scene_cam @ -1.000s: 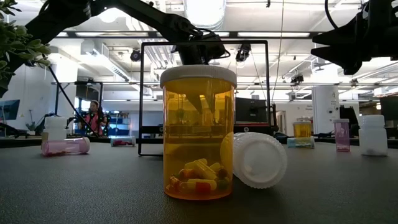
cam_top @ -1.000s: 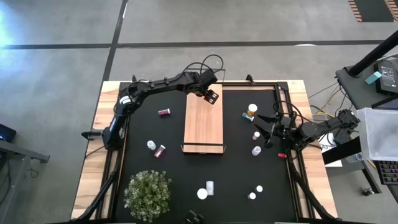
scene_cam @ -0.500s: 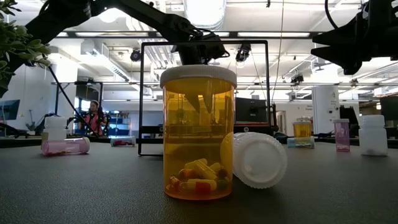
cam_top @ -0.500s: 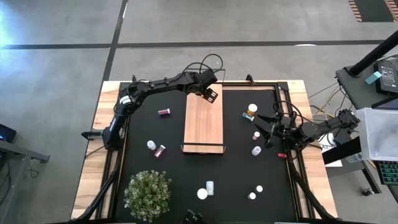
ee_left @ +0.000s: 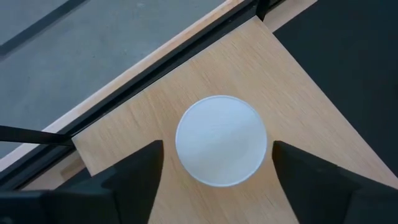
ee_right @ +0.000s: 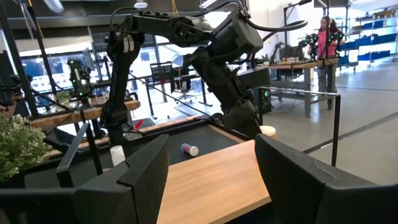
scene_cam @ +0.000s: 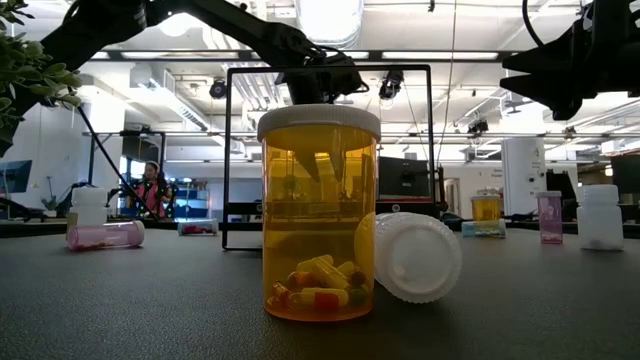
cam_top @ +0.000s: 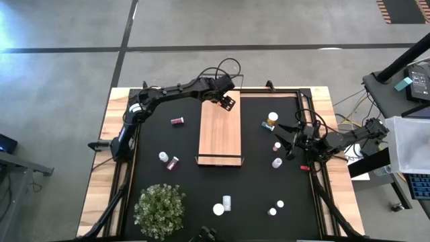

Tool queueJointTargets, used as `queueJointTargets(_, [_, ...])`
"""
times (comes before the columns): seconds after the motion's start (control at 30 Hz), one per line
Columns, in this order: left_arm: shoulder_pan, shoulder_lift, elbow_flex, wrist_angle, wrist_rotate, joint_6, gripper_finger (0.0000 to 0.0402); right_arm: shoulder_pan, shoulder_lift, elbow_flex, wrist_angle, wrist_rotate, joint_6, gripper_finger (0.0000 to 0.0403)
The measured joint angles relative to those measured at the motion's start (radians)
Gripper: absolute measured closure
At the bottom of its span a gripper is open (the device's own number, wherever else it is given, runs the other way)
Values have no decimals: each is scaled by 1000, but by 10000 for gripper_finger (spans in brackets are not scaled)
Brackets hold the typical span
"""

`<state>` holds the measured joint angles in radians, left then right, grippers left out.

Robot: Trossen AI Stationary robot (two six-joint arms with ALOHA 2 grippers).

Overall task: Pick and place medicine bottles onto shelf by color
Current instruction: Put the top left white pill bottle on the shelf

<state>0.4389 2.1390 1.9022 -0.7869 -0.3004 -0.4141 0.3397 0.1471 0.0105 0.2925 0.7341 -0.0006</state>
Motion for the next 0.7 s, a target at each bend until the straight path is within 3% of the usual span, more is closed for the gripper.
queueJointTargets(0.3, [0,-68,-1,-64,-6,0,55,0,0,0,0,0,0,174])
queueJointTargets(0.7, [0,-179,0,-321,-32,-78,47,0,0,0,0,0,0,174])
